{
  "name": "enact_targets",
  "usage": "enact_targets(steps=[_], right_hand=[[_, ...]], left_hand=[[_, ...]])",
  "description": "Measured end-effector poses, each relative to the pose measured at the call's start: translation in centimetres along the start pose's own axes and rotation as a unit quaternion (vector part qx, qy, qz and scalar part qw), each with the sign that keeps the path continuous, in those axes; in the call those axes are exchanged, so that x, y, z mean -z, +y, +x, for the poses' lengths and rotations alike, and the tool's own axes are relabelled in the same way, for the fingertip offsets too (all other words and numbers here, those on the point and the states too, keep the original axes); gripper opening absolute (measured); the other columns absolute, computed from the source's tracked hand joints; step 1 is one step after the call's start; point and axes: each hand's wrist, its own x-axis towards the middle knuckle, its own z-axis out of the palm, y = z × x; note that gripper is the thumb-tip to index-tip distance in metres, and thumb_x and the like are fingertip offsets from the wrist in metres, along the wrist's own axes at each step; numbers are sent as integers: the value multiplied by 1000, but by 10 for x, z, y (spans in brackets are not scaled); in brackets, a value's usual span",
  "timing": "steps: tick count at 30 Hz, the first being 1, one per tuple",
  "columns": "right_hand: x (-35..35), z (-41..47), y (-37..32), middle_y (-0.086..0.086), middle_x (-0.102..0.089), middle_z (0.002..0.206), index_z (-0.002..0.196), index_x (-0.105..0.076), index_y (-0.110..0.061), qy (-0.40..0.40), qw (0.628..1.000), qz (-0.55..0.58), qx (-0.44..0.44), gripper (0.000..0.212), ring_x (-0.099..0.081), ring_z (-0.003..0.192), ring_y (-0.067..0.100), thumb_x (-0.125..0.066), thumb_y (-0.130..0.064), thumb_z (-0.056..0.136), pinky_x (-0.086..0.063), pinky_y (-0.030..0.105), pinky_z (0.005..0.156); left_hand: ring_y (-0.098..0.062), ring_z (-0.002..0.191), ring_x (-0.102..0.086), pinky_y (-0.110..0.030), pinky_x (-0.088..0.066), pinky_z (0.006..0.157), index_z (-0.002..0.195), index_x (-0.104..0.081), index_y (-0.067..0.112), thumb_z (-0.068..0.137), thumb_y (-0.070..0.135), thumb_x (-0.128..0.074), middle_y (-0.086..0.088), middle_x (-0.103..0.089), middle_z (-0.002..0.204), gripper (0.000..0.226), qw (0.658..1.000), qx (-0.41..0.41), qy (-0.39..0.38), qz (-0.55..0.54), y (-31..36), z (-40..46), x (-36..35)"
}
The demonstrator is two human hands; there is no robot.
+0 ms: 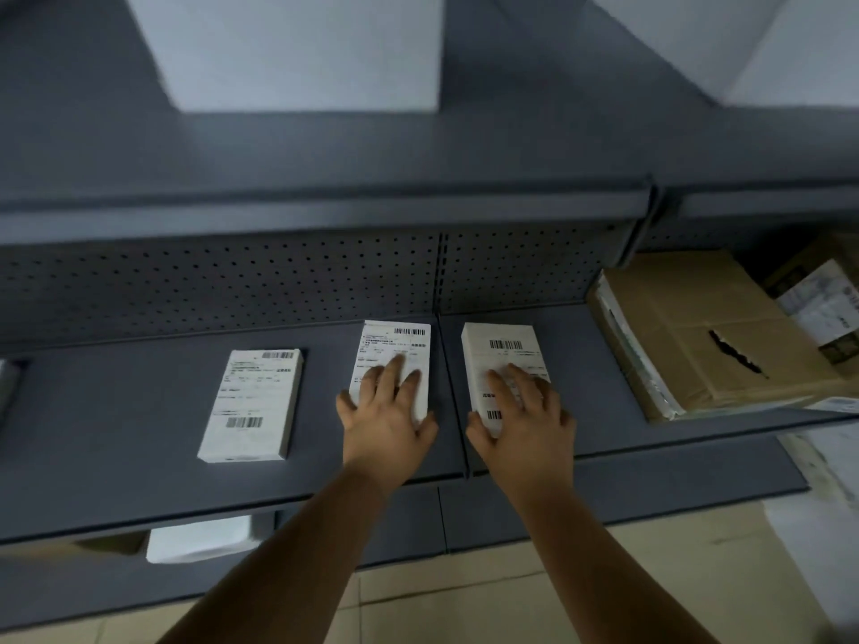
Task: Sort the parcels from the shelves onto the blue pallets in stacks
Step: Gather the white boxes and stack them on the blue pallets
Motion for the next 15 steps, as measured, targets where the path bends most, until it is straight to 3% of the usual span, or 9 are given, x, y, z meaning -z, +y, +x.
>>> enact_targets(steps=[8,15], right_hand=[[69,-20,-63,-2,-59,129,119,-65,-25,13,1000,-6,-11,55,-52,116,32,-46,-55,77,-48,50,78],[135,-47,-116,-1,-60,129,118,-66,-26,17,1000,-19,-9,56,-54,117,32,-44,-57,77,-49,52,80]], left_hand=[[-21,128,-35,-56,-40,90,128,-56,27,81,58,-39,4,-41,146,59,998,-31,51,-31,-34,-46,83],[-22,128,-38,-53,-36,93,128,-56,27,80,60,-35,5,-44,144,62,996,-39,75,-32,-55,-84,161]])
